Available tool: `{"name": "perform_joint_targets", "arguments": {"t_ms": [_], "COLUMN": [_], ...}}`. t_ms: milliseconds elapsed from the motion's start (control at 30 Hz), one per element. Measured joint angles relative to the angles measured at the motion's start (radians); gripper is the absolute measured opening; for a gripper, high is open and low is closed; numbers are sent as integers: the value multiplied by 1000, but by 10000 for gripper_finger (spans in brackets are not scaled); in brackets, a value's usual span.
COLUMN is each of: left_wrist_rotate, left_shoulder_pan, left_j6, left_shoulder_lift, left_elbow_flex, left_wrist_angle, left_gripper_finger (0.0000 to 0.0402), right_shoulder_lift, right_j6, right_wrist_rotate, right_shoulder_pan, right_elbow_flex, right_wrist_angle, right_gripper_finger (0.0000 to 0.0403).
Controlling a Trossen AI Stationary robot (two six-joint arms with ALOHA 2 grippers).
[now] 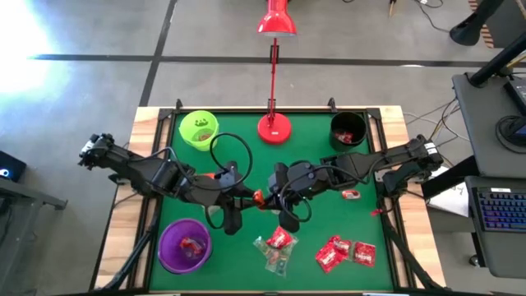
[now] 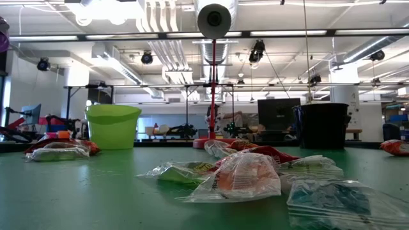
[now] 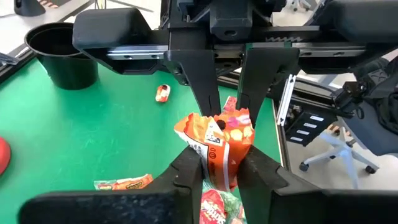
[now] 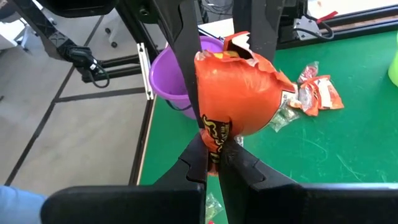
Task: Sort candy
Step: Put the orange candy into the violet bucket
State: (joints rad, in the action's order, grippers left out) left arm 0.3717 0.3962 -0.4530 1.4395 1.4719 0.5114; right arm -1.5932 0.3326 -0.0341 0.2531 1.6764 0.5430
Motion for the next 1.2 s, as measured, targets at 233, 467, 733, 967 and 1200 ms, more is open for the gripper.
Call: {"name": "perform_joint_targets", "arguments": {"t_ms": [233,467,733,967,1200], "left_wrist_rotate": [0,-14,-25,-163,-378], "left_shoulder_pan": [0,-1,0,10,76], "left_j6": [0,0,-12,-121,-304], "left_shoulder_lift": [0,0,0,-5,-6], "left_elbow_flex": [0,0,0,38,97], "left_wrist_angle": [0,-1,62,237,485], "left_gripper_finger": [44,43,43,43,43], "right_shoulder_lift": [0,0,0,28,35], "right_j6": [15,16,38,62,70], "right_wrist_rotate": [8,7,5,-50,-52], "right_shoulder_pan": [0,0,0,5,15], "right_elbow_flex": [0,0,0,-1,-1], "right_wrist_angle": [0,-2,3,84,308], "right_gripper_finger": [13,42,115,142,146]}}
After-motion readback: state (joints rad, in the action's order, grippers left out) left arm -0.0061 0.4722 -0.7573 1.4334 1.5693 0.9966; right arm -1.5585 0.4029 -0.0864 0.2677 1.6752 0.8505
